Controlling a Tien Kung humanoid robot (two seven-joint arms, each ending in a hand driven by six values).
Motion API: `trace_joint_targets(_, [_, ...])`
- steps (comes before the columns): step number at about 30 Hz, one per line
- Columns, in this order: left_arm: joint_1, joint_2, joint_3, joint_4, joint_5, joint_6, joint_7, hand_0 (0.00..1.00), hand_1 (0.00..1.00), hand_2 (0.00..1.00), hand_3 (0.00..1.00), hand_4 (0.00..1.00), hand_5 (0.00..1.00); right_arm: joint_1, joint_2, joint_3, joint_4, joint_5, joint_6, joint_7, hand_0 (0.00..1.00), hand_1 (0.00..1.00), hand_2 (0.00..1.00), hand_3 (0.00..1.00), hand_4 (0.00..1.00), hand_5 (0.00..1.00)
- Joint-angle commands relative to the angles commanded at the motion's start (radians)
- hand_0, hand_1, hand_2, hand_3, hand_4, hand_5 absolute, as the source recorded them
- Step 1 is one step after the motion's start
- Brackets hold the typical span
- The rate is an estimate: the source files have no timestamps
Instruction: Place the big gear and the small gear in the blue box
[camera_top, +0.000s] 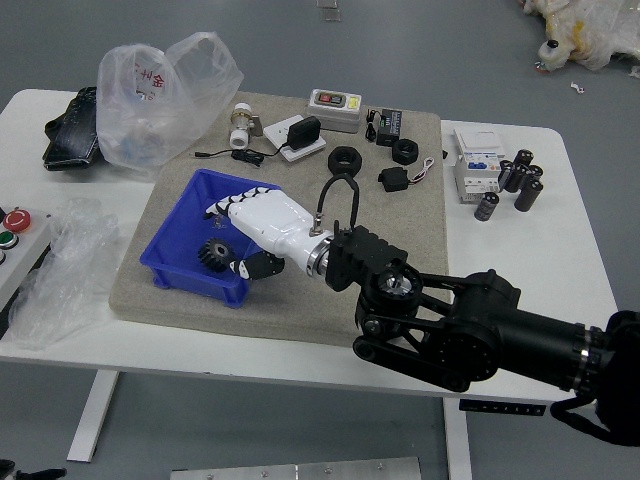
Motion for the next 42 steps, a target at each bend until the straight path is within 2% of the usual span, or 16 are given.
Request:
trace_joint_targets(3, [0.000, 0.000, -0.003, 0.000, 0.003, -0.001, 0.001, 0.589, 0.233, 0.254, 0.567, 0.690, 0.416, -0.006, -0.005, 0.012, 0.005, 0.004, -0.006, 0.004, 0.970, 0.998, 0.998, 0.998, 0.812, 0.287])
trace_joint_targets(6, [0.001, -0.001, -0.004, 0.000, 0.004, -0.001, 0.001, 0.589, 0.233, 0.254, 0.567, 0.690, 0.416, -0.020, -0.019, 0.045, 0.012, -0.001, -0.034, 0.011, 0.970, 0.998, 0.998, 0.998, 0.812, 0.287])
trace_joint_targets(7, [0.001, -0.001, -0.004, 0.000, 0.004, -0.001, 0.001, 0.589, 0.234, 0.254, 0.566, 0.691, 0.418, -0.027, -0.026, 0.060, 0.011, -0.003, -0.043, 0.010, 0.937, 0.949, 0.993, 0.998, 0.820, 0.302])
trace_joint_targets(9, [0.000, -0.001, -0.004, 0.001, 0.005, -0.001, 0.000, 0.589, 0.234, 0.254, 0.566, 0.691, 0.418, -0.045, -0.043, 0.096, -0.002, -0.007, -0.060, 0.007, 0.937, 0.949, 0.993, 0.998, 0.820, 0.302])
trace_joint_targets(12, [0.000, -0.002, -0.003, 0.001, 0.002, 0.000, -0.001, 0.589, 0.234, 0.254, 0.566, 0.691, 0.418, -0.075, -0.072, 0.139, -0.042, -0.003, -0.078, 0.005, 0.937, 0.949, 0.993, 0.998, 0.820, 0.302])
trace_joint_targets(13, [0.000, -0.002, -0.003, 0.001, 0.003, 0.000, -0.001, 0.589, 0.234, 0.255, 0.565, 0.690, 0.418, -0.083, -0.080, 0.148, -0.059, 0.003, -0.082, 0.005, 0.871, 0.836, 0.860, 0.998, 0.803, 0.280])
trace_joint_targets(17, [0.003, -0.003, -0.007, 0.000, 0.006, 0.000, 0.003, 0.589, 0.234, 0.255, 0.565, 0.690, 0.418, -0.107, -0.105, 0.157, -0.134, 0.038, -0.091, 0.014, 0.871, 0.836, 0.860, 0.998, 0.803, 0.280])
trace_joint_targets(18, [0.003, -0.002, -0.009, 0.000, 0.008, 0.000, 0.004, 0.589, 0.234, 0.255, 0.565, 0.690, 0.418, -0.111, -0.108, 0.155, -0.155, 0.049, -0.093, 0.019, 0.871, 0.836, 0.860, 0.998, 0.803, 0.280])
trace_joint_targets(19, [0.003, -0.002, -0.009, 0.000, 0.008, -0.001, 0.004, 0.589, 0.234, 0.255, 0.565, 0.690, 0.418, -0.113, -0.109, 0.152, -0.173, 0.059, -0.094, 0.024, 0.841, 0.800, 0.815, 0.967, 0.798, 0.267])
trace_joint_targets(24, [0.000, -0.001, -0.009, 0.000, 0.008, 0.000, 0.002, 0.589, 0.234, 0.255, 0.565, 0.690, 0.418, -0.124, -0.109, 0.132, -0.257, 0.099, -0.090, 0.043, 0.841, 0.800, 0.815, 0.967, 0.798, 0.267])
trace_joint_targets(30, [-0.001, -0.001, -0.010, 0.000, 0.010, 0.000, 0.003, 0.589, 0.234, 0.255, 0.566, 0.691, 0.417, -0.131, -0.106, 0.114, -0.282, 0.109, -0.090, 0.042, 0.835, 0.787, 0.797, 0.957, 0.801, 0.253])
trace_joint_targets(31, [-0.002, -0.001, -0.010, 0.000, 0.009, 0.000, 0.002, 0.589, 0.234, 0.256, 0.566, 0.691, 0.420, -0.133, -0.106, 0.109, -0.286, 0.109, -0.089, 0.040, 0.834, 0.758, 0.708, 0.930, 0.802, 0.274])
trace_joint_targets(36, [-0.002, -0.001, -0.008, 0.000, 0.006, 0.001, -0.001, 0.589, 0.234, 0.256, 0.566, 0.691, 0.420, -0.140, -0.109, 0.086, -0.291, 0.099, -0.108, 0.029, 0.834, 0.758, 0.708, 0.930, 0.802, 0.274])
trace_joint_targets(37, [-0.002, 0.000, -0.008, 0.000, 0.005, 0.002, -0.002, 0.589, 0.235, 0.256, 0.566, 0.693, 0.424, -0.141, -0.110, 0.083, -0.288, 0.095, -0.118, 0.028, 0.757, 0.464, 0.307, 0.517, 0.275, 0.002])
trace_joint_targets(42, [-0.002, 0.001, 0.001, -0.001, -0.011, 0.011, -0.027, 0.589, 0.235, 0.256, 0.566, 0.693, 0.424, -0.139, -0.117, 0.088, -0.271, 0.088, -0.147, 0.032, 0.757, 0.464, 0.307, 0.517, 0.275, 0.002])
